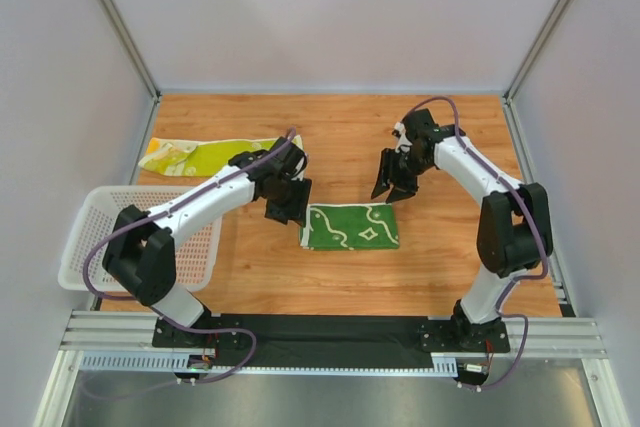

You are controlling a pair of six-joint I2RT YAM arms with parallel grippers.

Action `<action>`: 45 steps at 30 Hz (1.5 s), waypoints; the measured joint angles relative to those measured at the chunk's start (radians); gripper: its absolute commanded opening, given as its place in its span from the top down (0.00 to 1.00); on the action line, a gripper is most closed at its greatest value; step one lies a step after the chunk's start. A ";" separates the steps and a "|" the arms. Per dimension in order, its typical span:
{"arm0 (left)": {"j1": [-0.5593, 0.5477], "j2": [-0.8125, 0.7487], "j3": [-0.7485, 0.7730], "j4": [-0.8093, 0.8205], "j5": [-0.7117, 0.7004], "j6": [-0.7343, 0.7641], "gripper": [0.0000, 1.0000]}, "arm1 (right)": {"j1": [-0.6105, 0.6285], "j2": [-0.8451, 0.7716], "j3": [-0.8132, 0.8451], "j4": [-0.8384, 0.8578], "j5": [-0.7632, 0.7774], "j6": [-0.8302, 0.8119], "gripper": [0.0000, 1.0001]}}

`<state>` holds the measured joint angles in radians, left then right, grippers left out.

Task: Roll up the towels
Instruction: Fold the towel

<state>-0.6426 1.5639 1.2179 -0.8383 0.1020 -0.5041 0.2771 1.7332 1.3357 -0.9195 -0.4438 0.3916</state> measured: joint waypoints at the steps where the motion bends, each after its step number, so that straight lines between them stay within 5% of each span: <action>1: -0.008 0.007 -0.003 0.002 0.013 -0.008 0.43 | 0.000 0.024 0.026 -0.006 0.018 -0.007 0.53; 11: -0.030 0.107 -0.079 0.055 0.130 -0.087 0.42 | 0.000 0.224 0.090 -0.061 0.201 -0.057 0.53; 21: -0.031 0.240 -0.086 0.124 0.154 -0.124 0.46 | 0.000 0.258 0.068 -0.060 0.235 -0.069 0.53; 23: -0.031 0.266 -0.085 0.121 0.162 -0.133 0.48 | 0.000 0.259 0.068 -0.059 0.238 -0.071 0.53; 27: -0.032 0.274 -0.087 0.124 0.163 -0.150 0.77 | 0.000 0.259 0.068 -0.060 0.241 -0.072 0.54; 32: -0.031 0.288 -0.083 0.121 0.164 -0.149 0.97 | 0.000 0.259 0.047 -0.051 0.241 -0.073 0.54; 45: 0.051 0.316 -0.038 0.070 0.158 -0.103 1.00 | 0.001 0.249 0.020 -0.052 0.240 -0.076 0.53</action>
<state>-0.5919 1.8797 1.1801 -0.7685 0.2604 -0.6067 0.2783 1.9823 1.3560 -0.9718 -0.2043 0.3161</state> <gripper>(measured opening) 0.029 0.465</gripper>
